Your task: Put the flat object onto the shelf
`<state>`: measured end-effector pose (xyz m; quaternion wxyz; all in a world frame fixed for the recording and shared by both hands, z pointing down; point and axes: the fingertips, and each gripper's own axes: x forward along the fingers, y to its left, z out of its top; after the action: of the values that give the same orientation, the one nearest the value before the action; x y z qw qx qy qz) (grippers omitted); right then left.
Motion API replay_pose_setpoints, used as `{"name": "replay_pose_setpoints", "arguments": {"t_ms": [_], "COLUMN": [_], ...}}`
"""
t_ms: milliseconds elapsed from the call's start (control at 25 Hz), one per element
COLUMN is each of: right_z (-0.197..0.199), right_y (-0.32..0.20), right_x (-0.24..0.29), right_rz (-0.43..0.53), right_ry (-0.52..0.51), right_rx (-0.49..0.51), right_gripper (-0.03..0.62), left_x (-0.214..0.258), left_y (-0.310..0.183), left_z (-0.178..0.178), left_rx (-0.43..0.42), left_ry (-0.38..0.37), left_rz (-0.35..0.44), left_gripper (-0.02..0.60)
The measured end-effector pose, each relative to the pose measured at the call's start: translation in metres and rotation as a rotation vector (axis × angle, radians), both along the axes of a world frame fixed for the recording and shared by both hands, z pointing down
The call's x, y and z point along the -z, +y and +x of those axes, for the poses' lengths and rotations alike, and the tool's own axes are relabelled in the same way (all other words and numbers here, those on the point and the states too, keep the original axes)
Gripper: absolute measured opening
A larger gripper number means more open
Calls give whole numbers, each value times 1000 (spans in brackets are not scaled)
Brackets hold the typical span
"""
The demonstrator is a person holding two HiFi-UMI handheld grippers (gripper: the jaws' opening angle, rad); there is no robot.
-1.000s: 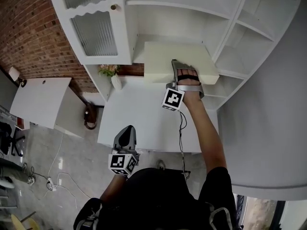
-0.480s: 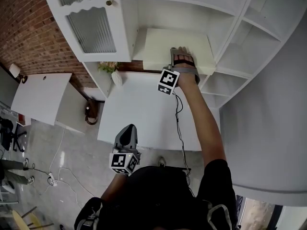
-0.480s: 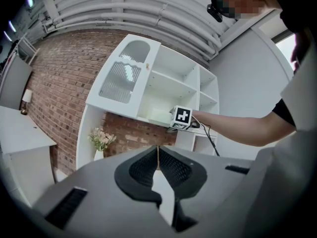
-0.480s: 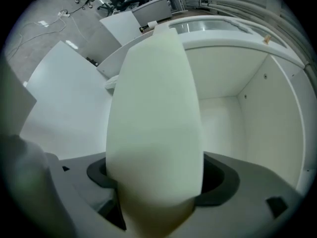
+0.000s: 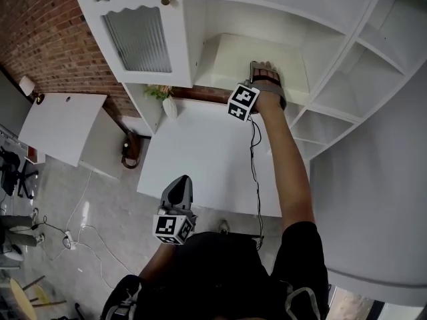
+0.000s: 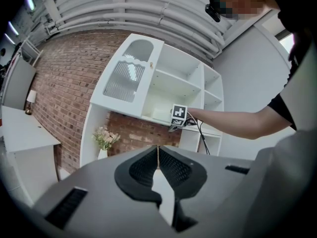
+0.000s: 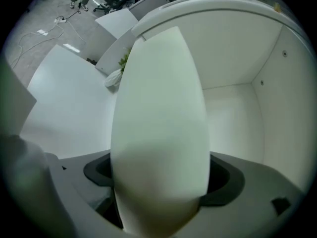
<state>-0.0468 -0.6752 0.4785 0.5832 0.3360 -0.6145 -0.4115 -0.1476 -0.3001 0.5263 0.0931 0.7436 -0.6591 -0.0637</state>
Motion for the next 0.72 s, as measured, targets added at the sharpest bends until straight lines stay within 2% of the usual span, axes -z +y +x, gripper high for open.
{"name": "replay_pose_setpoints", "arguments": {"t_ms": [120, 280, 600, 680, 720], "right_z": [-1, -4, 3, 6, 7], "right_y": [-3, -4, 22, 45, 63], "right_x": [-3, -1, 24, 37, 43], "right_rz": [-25, -5, 123, 180, 200], "right_ry": [5, 0, -39, -88, -147], "right_rx": [-6, -3, 11, 37, 57], "right_gripper": [466, 473, 474, 474, 472], "left_x": [-2, 1, 3, 4, 5], "left_y": [-1, 1, 19, 23, 25], "left_z": [-1, -1, -3, -2, -1], "left_rx": [-1, -9, -12, -14, -16], "left_ry": [1, 0, 5, 6, 5], "left_rz": [-5, 1, 0, 5, 6], "left_gripper": [18, 18, 18, 18, 18]}}
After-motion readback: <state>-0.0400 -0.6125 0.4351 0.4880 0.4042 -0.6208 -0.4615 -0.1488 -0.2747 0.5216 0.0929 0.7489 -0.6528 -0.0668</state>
